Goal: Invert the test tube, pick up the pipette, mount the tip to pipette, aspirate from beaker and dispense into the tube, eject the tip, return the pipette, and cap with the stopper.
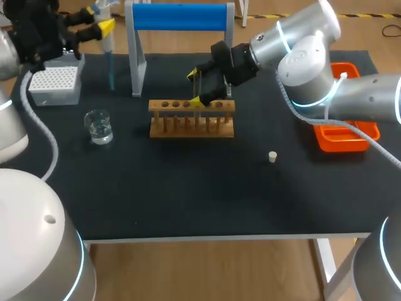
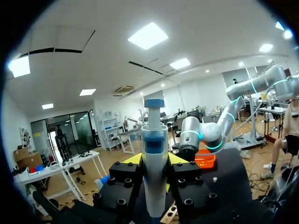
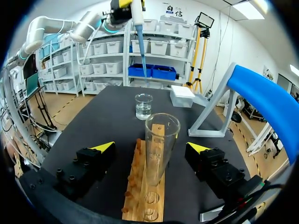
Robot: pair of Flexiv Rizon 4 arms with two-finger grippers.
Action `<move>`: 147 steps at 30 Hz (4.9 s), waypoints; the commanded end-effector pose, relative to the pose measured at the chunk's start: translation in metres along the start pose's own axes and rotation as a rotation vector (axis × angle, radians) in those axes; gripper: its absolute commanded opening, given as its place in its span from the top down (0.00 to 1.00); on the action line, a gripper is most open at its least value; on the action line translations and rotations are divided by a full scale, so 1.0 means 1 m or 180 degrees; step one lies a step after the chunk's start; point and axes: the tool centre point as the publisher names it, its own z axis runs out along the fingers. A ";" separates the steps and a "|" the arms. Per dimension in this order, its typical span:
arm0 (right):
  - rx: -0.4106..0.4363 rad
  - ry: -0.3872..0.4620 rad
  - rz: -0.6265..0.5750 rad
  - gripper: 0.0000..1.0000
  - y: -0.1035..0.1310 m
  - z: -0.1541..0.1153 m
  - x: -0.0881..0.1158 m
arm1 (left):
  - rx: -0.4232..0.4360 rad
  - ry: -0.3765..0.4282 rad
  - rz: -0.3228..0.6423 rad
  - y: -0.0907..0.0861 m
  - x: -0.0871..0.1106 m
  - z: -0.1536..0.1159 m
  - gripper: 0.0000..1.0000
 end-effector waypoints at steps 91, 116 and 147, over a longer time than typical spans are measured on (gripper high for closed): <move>0.0006 0.0011 0.0000 0.00 0.000 -0.001 -0.001 | 0.0061 0.0742 -0.0602 -0.042 0.050 0.188 1.00; 0.0006 0.0011 0.0000 0.00 0.000 -0.001 -0.001 | 0.0199 0.0779 -0.0548 -0.042 0.050 0.195 1.00; 0.0006 0.0011 0.0000 0.00 0.000 -0.001 -0.001 | 0.0101 0.0596 -0.0448 -0.041 0.035 0.177 1.00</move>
